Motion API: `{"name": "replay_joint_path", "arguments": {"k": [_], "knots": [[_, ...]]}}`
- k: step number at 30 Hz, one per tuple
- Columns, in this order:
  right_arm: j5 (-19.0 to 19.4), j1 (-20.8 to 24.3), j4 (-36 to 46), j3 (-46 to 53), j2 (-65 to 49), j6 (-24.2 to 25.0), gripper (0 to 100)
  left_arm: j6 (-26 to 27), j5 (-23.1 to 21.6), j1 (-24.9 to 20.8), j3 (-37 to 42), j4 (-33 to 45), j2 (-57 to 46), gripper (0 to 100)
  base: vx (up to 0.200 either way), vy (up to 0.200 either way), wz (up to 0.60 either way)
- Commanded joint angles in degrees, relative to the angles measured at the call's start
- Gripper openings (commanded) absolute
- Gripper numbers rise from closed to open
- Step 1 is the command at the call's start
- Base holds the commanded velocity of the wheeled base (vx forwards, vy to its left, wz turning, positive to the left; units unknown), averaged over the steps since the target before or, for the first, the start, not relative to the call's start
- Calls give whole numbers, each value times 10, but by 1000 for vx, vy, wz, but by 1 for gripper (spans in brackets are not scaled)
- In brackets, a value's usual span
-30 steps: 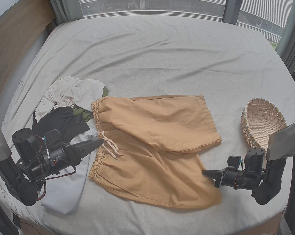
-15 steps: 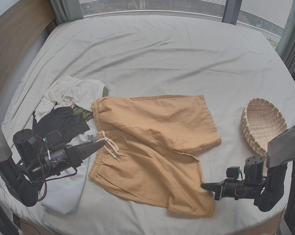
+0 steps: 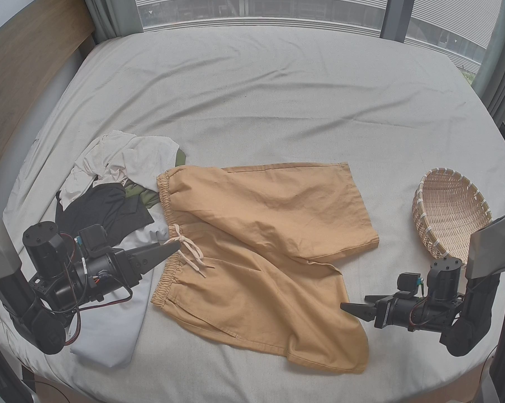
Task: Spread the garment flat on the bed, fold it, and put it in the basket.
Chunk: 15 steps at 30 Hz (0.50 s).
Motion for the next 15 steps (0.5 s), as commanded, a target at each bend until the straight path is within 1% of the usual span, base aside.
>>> {"name": "replay_joint_path", "arguments": {"k": [1,6,9,11,12,15], "knots": [[4,-2,-1,3,18,3,100,0,1,0,-1,-1,2,100,0,0,0],[4,5,0,-43,56,24,100,0,1,0,-1,-1,2,100,0,0,0],[9,20,0,-59,60,58,100,0,1,0,-2,-1,2,100,0,0,0],[11,24,0,-60,60,66,100,0,1,0,-3,-1,2,100,0,0,0],[26,36,-1,-63,57,84,100,-1,1,1,-3,-1,2,100,0,0,0],[43,45,-2,-65,50,90,100,-2,1,0,-3,-1,3,100,0,0,0]]}}
